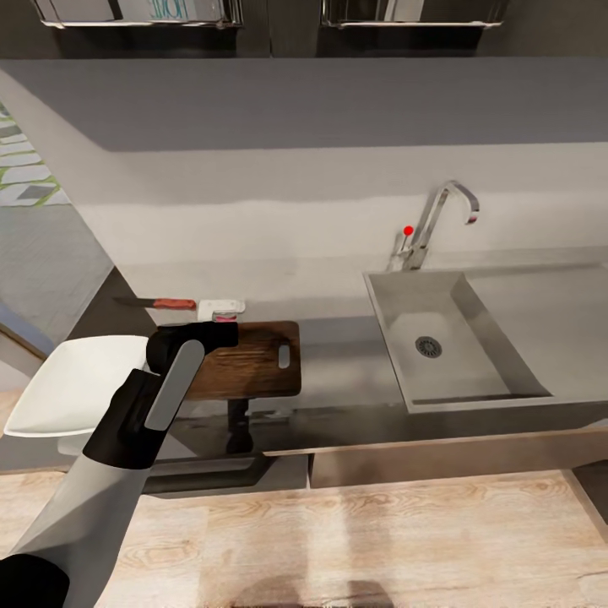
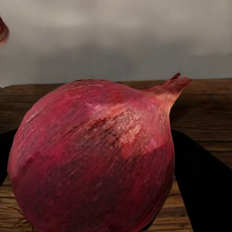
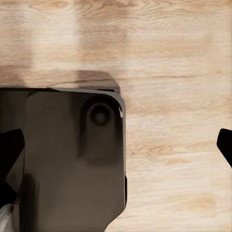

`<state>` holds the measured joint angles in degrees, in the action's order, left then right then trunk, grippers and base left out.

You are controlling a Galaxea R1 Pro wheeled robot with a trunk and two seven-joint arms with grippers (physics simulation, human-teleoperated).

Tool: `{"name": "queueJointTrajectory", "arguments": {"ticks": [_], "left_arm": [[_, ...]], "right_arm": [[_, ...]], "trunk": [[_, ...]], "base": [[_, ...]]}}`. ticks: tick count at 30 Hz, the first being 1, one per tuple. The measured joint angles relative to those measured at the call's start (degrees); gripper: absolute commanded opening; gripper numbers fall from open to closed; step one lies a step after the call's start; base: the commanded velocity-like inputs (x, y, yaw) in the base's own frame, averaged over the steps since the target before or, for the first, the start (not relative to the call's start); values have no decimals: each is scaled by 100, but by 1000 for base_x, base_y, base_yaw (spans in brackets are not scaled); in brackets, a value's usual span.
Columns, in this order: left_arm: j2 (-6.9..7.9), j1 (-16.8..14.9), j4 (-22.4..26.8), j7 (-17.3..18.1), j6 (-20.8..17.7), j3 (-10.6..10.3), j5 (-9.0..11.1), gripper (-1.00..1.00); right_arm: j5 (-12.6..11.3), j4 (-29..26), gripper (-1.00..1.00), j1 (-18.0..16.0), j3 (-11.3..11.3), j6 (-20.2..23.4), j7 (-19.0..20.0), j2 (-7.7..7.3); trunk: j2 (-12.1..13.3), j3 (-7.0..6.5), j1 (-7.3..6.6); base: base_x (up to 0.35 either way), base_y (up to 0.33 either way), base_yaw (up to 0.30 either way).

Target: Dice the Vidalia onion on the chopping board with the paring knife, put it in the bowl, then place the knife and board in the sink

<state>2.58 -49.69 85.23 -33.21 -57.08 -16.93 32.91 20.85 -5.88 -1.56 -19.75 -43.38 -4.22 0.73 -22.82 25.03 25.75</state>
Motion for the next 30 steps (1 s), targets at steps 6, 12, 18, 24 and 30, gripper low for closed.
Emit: {"name": "queueJointTrajectory", "arguments": {"ticks": [6, 12, 18, 24, 30], "left_arm": [[0, 16, -12, 0, 0, 1, 1, -100], [0, 67, -12, 0, 0, 3, 0, -100], [0, 111, -19, 0, 0, 3, 2, -100], [0, 128, -18, 0, 1, 0, 0, -100], [0, 131, -20, 0, 1, 0, 1, -100]], "right_arm": [[0, 2, 100, 0, 0, 0, 0, 2], [0, 4, 100, 0, 0, 2, 0, 4], [0, 6, 100, 0, 0, 3, 0, 4], [0, 6, 100, 0, 0, 6, 0, 4], [0, 6, 100, 0, 0, 6, 0, 4]], "trunk": [[0, 4, 0], [0, 5, 0], [0, 19, 0], [0, 46, 0], [0, 80, 0]], "base": [[0, 0, 0], [0, 0, 0], [0, 0, 0], [0, 0, 0], [0, 0, 0]]}}
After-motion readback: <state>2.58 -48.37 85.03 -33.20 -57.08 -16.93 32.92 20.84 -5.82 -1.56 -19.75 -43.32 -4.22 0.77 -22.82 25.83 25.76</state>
